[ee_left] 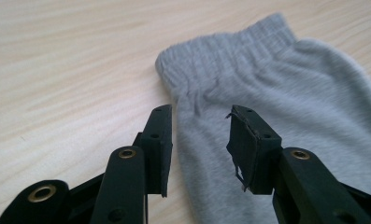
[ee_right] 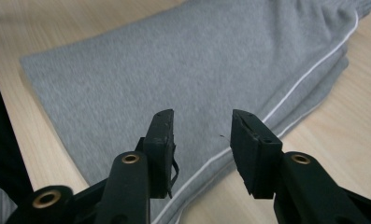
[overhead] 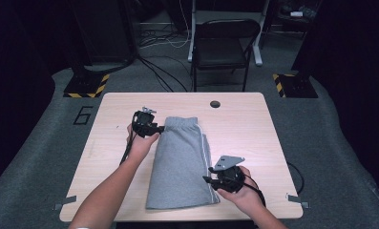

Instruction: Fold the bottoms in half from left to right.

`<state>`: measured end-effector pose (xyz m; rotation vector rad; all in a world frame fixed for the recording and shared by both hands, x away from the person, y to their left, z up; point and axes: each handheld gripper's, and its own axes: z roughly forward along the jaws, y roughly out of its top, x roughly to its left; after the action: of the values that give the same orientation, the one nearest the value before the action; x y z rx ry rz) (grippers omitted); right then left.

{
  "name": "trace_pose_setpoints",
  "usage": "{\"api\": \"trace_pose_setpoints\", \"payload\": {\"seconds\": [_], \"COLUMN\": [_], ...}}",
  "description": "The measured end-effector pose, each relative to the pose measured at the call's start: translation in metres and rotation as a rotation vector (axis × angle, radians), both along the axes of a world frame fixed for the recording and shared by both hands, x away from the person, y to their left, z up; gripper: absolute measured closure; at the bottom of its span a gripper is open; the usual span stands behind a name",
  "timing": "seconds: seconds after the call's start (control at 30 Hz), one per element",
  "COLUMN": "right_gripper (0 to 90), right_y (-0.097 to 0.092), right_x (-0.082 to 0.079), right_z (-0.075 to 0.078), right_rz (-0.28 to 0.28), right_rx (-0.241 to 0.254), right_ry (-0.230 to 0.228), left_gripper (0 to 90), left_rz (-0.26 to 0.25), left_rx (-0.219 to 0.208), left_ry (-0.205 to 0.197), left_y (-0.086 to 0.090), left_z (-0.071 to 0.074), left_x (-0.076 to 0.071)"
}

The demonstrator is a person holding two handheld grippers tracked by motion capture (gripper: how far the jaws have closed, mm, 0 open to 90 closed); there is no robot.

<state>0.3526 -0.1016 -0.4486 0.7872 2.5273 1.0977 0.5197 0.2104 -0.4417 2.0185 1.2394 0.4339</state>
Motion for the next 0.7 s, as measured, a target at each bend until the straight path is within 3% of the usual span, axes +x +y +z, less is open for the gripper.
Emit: {"api": "trace_pose_setpoints", "payload": {"seconds": [0.03, 0.07, 0.17, 0.27, 0.37, 0.57, 0.63, 0.67, 0.7], "right_gripper": [59.2, 58.3, 57.5, 56.0, 55.2, 55.2, 54.7, 54.7, 54.6], "right_y": [0.0, 0.003, 0.005, 0.01, 0.014, 0.028, 0.036, 0.036, 0.042], "right_x": [0.0, 0.006, 0.014, 0.031, 0.041, 0.061, 0.076, 0.076, 0.087], "right_z": [0.0, 0.009, 0.017, 0.025, 0.023, 0.014, 0.005, 0.005, -0.003], "right_rz": [0.0, 0.009, 0.011, 0.015, 0.009, 0.012, -0.003, -0.003, -0.035], "right_rx": [0.0, 0.001, -0.001, -0.01, -0.017, -0.05, -0.079, -0.079, -0.093], "right_ry": [0.0, 0.002, 0.01, 0.022, 0.031, 0.041, 0.048, 0.048, 0.066], "left_gripper": [59.5, 59.4, 58.6, 58.3, 58.3, 58.3, 58.4, 58.3, 58.3], "left_rz": [0.0, -0.002, -0.013, -0.036, -0.058, -0.071, -0.071, -0.071, -0.077], "left_rx": [0.0, -0.027, -0.027, -0.075, -0.106, -0.117, -0.134, -0.134, -0.121], "left_ry": [0.0, -0.008, -0.008, -0.005, -0.01, -0.007, 0.0, 0.0, 0.004], "left_y": [0.0, 0.001, 0.003, 0.004, 0.005, 0.01, 0.01, 0.01, 0.008], "left_z": [0.0, 0.007, 0.012, 0.017, 0.019, 0.017, 0.012, 0.012, 0.007], "left_x": [0.0, -0.005, -0.01, -0.02, -0.027, -0.035, -0.038, -0.038, -0.04]}}
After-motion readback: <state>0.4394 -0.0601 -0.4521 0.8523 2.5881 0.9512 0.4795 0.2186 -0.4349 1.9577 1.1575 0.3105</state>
